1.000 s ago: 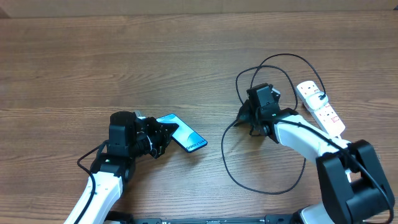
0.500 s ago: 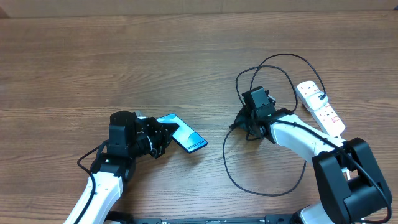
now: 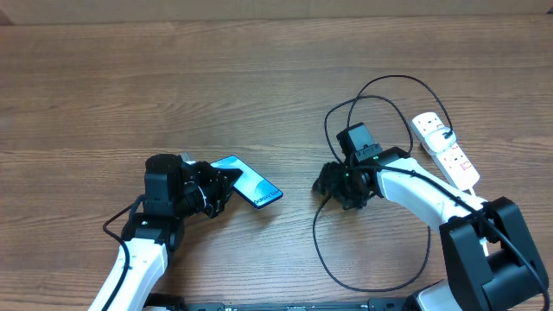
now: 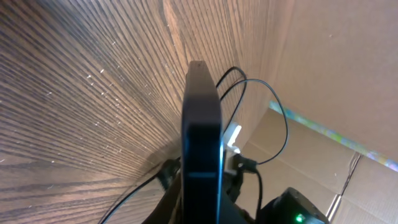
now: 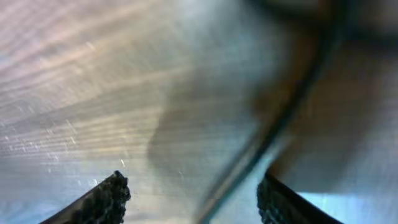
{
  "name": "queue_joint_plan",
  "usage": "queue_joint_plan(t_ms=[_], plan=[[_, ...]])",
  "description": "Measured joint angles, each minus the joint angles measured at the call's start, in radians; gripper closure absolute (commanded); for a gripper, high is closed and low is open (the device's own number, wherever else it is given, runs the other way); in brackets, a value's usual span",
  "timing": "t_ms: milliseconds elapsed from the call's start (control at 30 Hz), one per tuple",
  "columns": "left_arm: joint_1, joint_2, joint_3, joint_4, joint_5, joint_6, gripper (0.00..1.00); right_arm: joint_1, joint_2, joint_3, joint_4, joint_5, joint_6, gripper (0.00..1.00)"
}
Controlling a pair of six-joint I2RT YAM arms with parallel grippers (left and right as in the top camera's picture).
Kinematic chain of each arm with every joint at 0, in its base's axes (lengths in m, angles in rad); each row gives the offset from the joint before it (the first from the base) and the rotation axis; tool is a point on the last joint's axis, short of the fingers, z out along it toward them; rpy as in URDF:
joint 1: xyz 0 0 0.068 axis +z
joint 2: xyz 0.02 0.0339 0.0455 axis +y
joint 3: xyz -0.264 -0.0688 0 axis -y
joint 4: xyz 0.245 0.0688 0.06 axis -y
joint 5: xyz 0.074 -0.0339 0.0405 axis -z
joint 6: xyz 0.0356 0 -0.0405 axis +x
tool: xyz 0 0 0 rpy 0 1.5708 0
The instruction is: Plug charger to phone and switch on socket
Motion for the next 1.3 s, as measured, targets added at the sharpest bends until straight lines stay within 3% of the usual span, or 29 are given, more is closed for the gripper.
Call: queue_joint_plan(t_ms=[200, 300, 433, 700, 867, 1033, 1133, 1300], plan=[[0.000, 0.000, 0.000, 0.000, 0.002, 0.000, 0.90, 0.000, 0.000, 0.000, 0.061, 0.174, 0.016, 0.34], [0.000, 0.000, 0.000, 0.000, 0.002, 0.000, 0.90, 0.000, 0.000, 0.000, 0.064, 0.245, 0.026, 0.43], [0.000, 0.000, 0.000, 0.000, 0.017, 0.000, 0.93, 0.000, 0.004, -0.002, 0.065, 0.299, 0.041, 0.64], [0.000, 0.000, 0.000, -0.060, 0.028, 0.003, 0.96, 0.000, 0.008, -0.002, 0.045, 0.280, 0.042, 0.67], [0.000, 0.000, 0.000, -0.074, 0.033, 0.003, 0.95, 0.000, 0.008, -0.002, 0.043, 0.273, 0.042, 0.95], [0.000, 0.000, 0.000, -0.058, 0.062, 0.005, 0.96, 0.000, 0.007, 0.008, -0.030, 0.272, 0.041, 0.96], [0.007, 0.000, -0.003, 0.084, 0.122, 0.039, 0.96, 0.000, -0.036, 0.038, -0.137, 0.246, 0.020, 0.96], [0.138, 0.014, -0.006, 0.251, 0.290, 0.082, 0.96, 0.000, -0.299, 0.102, -0.288, -0.048, -0.205, 0.96]])
